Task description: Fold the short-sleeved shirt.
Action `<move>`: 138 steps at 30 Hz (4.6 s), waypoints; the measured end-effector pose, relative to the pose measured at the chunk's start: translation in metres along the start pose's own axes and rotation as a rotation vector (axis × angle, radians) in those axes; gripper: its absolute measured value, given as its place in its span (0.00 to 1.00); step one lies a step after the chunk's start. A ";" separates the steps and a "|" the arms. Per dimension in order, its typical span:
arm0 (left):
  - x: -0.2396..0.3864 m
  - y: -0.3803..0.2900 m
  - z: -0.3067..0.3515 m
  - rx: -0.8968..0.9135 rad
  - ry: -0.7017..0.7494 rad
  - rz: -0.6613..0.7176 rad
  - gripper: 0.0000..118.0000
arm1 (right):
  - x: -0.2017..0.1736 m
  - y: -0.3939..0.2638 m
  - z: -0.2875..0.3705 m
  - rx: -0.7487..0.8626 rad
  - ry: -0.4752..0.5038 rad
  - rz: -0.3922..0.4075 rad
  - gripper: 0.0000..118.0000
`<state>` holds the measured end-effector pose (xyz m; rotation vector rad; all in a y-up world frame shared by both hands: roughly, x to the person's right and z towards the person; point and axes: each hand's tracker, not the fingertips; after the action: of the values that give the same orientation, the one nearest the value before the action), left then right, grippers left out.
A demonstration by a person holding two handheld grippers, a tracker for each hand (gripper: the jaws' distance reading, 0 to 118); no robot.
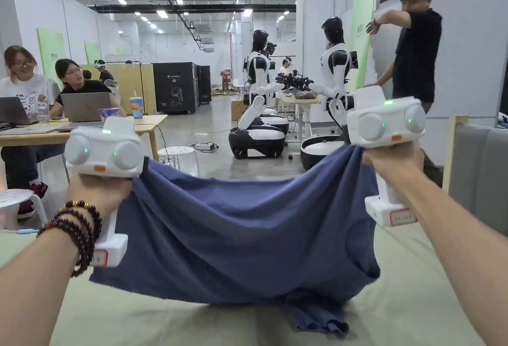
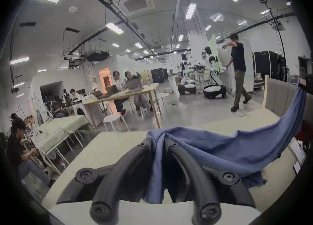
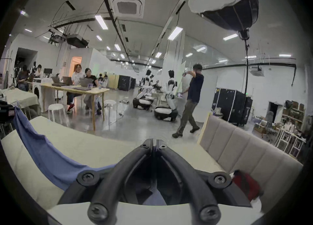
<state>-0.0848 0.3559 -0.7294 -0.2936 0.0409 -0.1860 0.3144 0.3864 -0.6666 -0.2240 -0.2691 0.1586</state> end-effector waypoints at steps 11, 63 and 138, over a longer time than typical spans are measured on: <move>0.003 -0.063 0.024 -0.047 -0.035 -0.011 0.10 | -0.006 -0.050 0.041 -0.007 0.044 0.035 0.03; -0.067 -0.415 0.267 -0.253 -0.096 -0.001 0.97 | 0.027 -0.390 0.345 -0.415 0.174 0.153 0.94; -0.062 -0.324 0.224 -0.271 -0.071 0.080 0.04 | -0.007 -0.275 0.202 -0.300 0.221 0.138 0.09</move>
<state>-0.1881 0.1266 -0.4194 -0.5680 0.0074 -0.0897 0.2850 0.1603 -0.4128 -0.5552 -0.0558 0.2279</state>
